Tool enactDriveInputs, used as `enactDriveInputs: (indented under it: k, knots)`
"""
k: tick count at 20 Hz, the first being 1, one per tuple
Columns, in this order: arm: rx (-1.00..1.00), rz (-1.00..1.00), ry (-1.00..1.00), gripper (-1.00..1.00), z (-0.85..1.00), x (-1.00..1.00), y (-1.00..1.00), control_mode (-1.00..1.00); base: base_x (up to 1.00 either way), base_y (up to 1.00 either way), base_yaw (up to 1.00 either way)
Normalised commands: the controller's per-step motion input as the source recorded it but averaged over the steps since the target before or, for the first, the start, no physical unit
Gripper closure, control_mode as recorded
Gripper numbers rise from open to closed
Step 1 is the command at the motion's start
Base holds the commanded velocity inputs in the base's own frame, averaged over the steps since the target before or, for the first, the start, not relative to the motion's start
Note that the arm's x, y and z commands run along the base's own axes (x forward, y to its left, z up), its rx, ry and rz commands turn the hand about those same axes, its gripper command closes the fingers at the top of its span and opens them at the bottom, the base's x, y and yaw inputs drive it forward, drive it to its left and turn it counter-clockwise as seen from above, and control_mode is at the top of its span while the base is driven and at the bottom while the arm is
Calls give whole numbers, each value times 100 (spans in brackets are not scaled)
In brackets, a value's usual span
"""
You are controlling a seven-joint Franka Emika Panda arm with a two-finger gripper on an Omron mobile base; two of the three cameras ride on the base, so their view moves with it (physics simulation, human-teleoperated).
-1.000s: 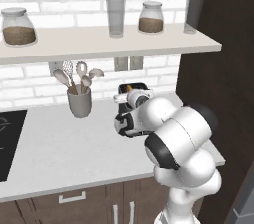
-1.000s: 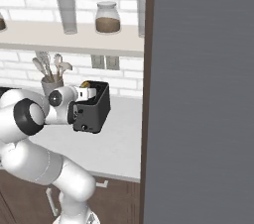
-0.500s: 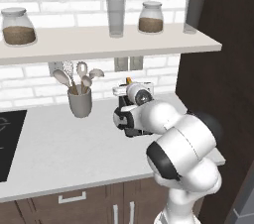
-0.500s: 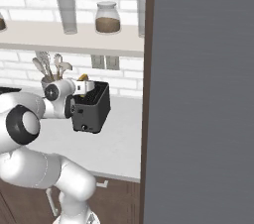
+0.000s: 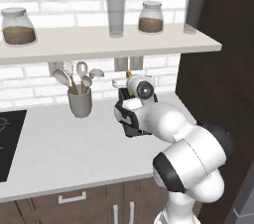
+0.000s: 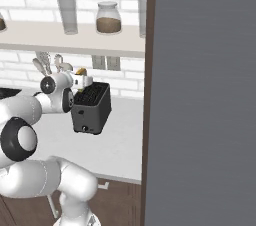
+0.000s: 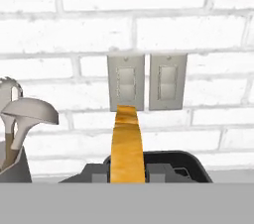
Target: Start the toaster. Once the lever pops up, take the bread to the plate on the dining counter.
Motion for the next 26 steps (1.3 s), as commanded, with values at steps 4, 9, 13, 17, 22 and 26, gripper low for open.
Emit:
enactDriveInputs:
  k: [4, 9, 13, 17, 22, 26]
  knots:
    - [6, 0, 0, 100, 21, -29, 0, -100, 0, 0, 0]
    - [3, 0, 0, 100, 6, -56, 0, -100, 0, 0, 0]
    - [6, 0, 0, 100, 17, -88, 2, -100, 0, 0, 0]
    - [12, -1, 7, 100, 62, -96, 0, -100, 0, 0, 0]
    - [17, -2, 25, 100, 81, -92, 1, -100, 0, 0, 0]
    - [14, -1, 31, 100, 51, -80, 6, -100, 0, 0, 0]
